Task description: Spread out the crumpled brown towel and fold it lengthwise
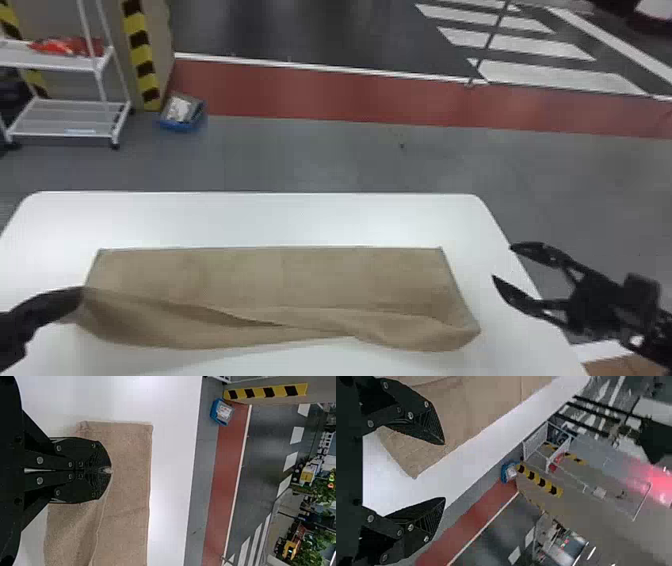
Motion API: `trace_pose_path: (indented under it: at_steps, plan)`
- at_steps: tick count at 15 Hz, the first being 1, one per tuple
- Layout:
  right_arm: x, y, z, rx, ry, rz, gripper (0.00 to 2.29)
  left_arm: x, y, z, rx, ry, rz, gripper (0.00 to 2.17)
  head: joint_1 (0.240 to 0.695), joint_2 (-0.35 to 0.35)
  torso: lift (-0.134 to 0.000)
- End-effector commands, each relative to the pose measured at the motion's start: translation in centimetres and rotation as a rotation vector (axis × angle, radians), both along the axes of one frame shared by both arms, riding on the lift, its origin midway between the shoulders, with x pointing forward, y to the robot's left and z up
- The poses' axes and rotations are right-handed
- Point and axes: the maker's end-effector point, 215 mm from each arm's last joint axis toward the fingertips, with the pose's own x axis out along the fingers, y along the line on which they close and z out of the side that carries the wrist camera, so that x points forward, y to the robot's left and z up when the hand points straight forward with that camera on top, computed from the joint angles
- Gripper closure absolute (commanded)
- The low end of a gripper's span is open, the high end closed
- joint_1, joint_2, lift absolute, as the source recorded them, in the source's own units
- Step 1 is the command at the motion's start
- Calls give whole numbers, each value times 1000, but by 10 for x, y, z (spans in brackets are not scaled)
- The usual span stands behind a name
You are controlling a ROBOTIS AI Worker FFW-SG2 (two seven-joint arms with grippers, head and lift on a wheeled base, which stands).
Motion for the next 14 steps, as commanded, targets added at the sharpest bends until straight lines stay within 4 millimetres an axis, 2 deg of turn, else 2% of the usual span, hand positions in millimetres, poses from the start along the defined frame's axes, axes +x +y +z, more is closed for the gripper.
trace_pose_path:
  at_steps: [1, 5, 7, 9, 11, 14]
  plan:
    - [-35, 25, -26, -178, -43, 181, 475, 0, 0, -2, 9, 3, 0, 1389, 695, -173, 0]
    - [-57, 8, -77, -255, 119, 214, 478, 1, -6, -5, 19, 8, -9, 1389, 695, -153, 0]
    - [-59, -4, -97, -241, 196, 170, 650, 4, -18, -10, 17, 13, -28, 1393, 695, -174, 0]
    - [-57, -2, -121, -234, 290, 155, 650, 4, -19, -10, 17, 13, -29, 1393, 695, -197, 0]
    - [-54, 0, -132, -229, 334, 143, 653, 3, -17, -10, 18, 14, -26, 1393, 695, -212, 0]
    - [-54, 5, -134, -236, 347, 152, 653, 0, -12, -11, 18, 18, -19, 1393, 695, -207, 0]
